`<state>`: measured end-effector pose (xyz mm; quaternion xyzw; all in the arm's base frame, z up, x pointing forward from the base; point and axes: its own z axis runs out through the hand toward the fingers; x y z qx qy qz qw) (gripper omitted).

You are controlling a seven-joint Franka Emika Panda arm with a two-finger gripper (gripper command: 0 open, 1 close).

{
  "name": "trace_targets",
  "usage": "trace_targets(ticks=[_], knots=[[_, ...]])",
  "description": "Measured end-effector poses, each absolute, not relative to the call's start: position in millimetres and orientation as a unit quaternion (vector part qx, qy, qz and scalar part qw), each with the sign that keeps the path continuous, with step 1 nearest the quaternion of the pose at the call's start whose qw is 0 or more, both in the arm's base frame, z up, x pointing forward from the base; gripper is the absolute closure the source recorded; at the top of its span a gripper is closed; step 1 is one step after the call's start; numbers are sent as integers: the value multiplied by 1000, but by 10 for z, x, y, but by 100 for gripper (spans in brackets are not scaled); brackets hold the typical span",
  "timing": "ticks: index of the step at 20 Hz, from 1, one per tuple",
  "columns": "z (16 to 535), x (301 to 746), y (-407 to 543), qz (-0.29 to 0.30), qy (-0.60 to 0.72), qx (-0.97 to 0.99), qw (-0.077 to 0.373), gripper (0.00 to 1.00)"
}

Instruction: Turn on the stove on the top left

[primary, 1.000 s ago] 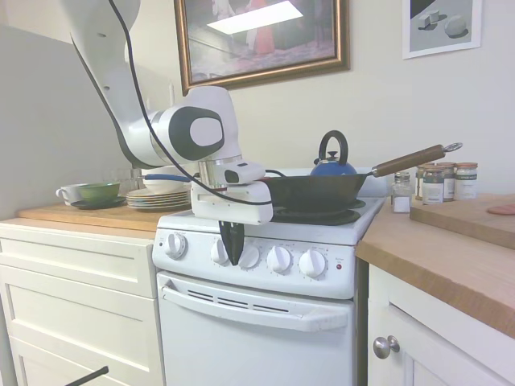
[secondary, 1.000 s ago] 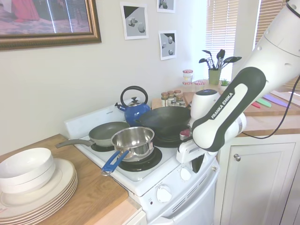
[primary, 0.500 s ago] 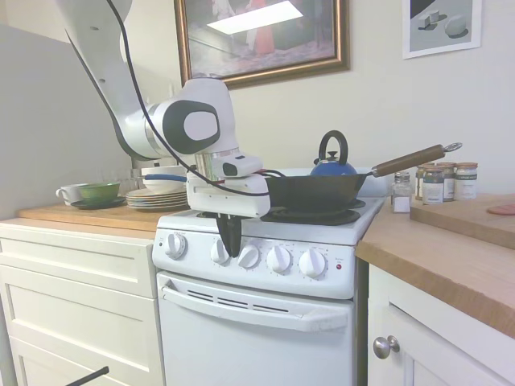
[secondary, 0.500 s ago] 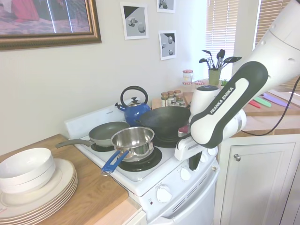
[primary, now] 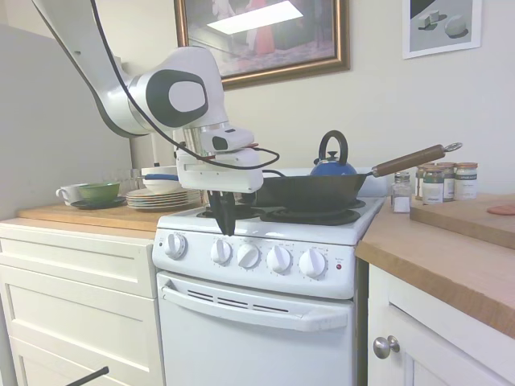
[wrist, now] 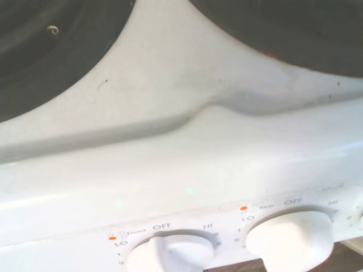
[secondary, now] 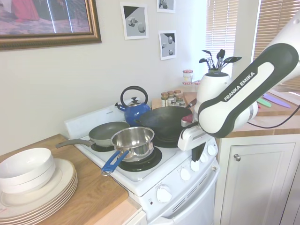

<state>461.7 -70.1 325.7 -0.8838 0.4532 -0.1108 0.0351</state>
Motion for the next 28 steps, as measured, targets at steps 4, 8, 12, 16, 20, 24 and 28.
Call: trace_targets(ticks=[4, 8, 12, 16, 20, 24, 28], knots=[[3278, 4611, -681, -109, 451, -885, 34, 0], [3271, 4612, -633, -106, 447, -888, 33, 0], [3272, 4613, -611, -105, 445, -889, 33, 0], [3274, 4616, -592, -105, 443, -890, 33, 0], [3275, 4617, -570, -106, 438, -892, 31, 0], [3262, 4609, -546, -103, 430, -897, 25, 0], [3248, 4600, -526, -101, 427, -898, 23, 0]])
